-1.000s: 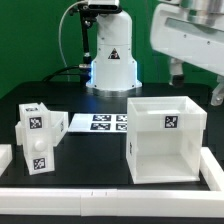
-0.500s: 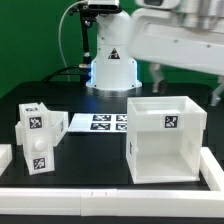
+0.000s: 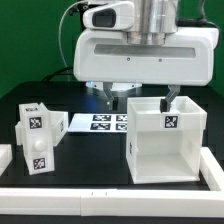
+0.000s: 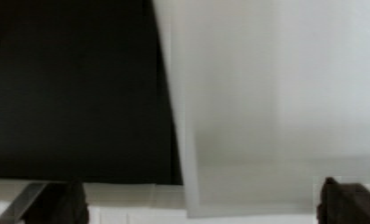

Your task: Assemble drawer

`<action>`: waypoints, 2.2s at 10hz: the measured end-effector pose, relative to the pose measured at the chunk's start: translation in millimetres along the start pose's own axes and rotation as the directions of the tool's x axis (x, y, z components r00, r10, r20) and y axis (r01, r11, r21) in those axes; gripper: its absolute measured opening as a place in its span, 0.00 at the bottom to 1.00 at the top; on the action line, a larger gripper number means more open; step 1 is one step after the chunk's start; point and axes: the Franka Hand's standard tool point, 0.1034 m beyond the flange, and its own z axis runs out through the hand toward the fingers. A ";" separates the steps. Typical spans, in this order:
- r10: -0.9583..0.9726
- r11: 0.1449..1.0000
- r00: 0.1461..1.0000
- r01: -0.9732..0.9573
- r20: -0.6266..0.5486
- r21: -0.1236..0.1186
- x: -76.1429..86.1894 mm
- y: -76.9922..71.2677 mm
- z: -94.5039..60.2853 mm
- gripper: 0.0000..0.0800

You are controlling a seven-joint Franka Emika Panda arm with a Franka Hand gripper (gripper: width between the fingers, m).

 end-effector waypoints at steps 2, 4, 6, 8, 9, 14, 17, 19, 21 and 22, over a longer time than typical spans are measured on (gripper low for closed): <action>0.006 1.000 1.000 -0.006 -0.002 0.004 0.2 -1.3 0.4 0.81; 0.012 1.000 1.000 -0.012 0.001 0.004 0.0 -1.7 0.5 0.81; 0.013 1.000 1.000 -0.013 0.001 0.004 0.3 -2.0 0.5 0.81; 0.011 1.000 1.000 -0.011 0.002 0.006 0.0 -2.5 0.2 0.81; 0.005 1.000 1.000 -0.005 0.009 0.012 -1.5 -3.4 -1.4 0.81; -0.053 0.998 0.998 0.054 -0.018 0.026 -17.6 14.4 19.3 0.81; -0.043 0.999 0.999 0.044 -0.020 0.025 -17.2 13.2 19.7 0.66; -0.017 0.999 1.000 0.018 -0.019 0.027 -17.2 12.7 19.8 0.31; 0.124 0.992 0.992 -0.123 -0.015 0.032 -17.2 11.5 19.8 0.09; 0.162 0.986 0.987 -0.161 -0.016 0.036 -16.7 11.8 19.3 0.04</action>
Offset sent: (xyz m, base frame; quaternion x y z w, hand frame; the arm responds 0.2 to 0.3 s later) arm -0.0003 0.0008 0.0010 0.0050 -0.0282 0.0262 0.9992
